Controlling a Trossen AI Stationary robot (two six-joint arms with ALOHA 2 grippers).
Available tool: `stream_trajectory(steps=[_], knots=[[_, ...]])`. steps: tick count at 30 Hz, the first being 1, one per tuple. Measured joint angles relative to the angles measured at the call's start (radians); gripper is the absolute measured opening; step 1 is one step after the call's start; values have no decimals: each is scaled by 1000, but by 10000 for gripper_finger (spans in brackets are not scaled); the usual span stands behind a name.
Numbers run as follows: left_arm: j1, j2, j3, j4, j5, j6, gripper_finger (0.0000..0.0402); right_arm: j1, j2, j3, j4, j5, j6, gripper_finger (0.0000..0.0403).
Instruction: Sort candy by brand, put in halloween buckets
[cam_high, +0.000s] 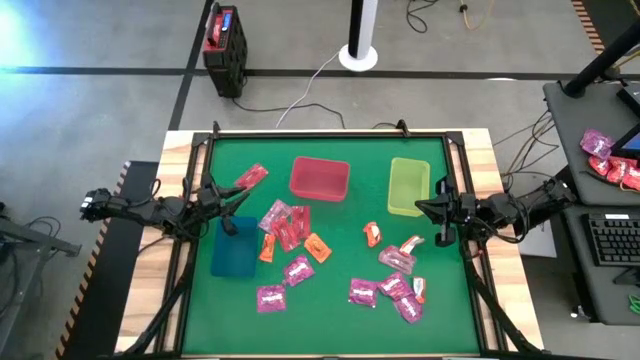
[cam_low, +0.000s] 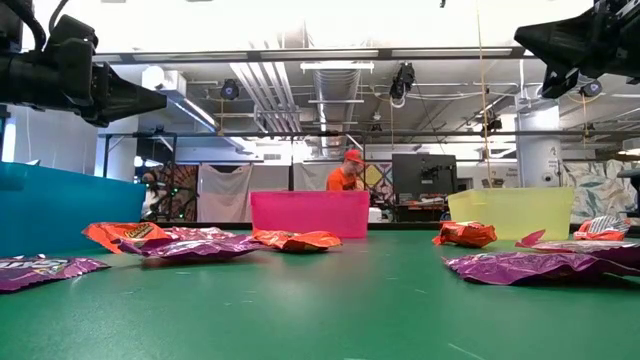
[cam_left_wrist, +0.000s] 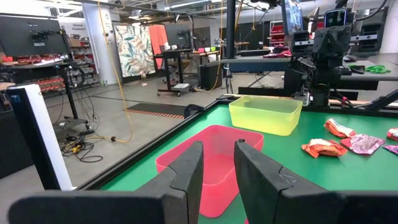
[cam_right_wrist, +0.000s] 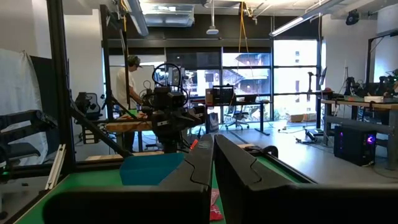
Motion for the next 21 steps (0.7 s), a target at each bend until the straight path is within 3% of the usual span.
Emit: stream_trajectory(steps=[12, 18, 21], knots=[[0, 0, 0, 9, 2, -14, 75, 0, 0, 0, 0, 0, 57, 9], [1, 0, 0, 10, -38, -382, 75, 0, 0, 0, 3, 0, 166, 9], [2, 0, 0, 14, -44, -460, 75, 0, 0, 0, 19, 0, 158, 9]])
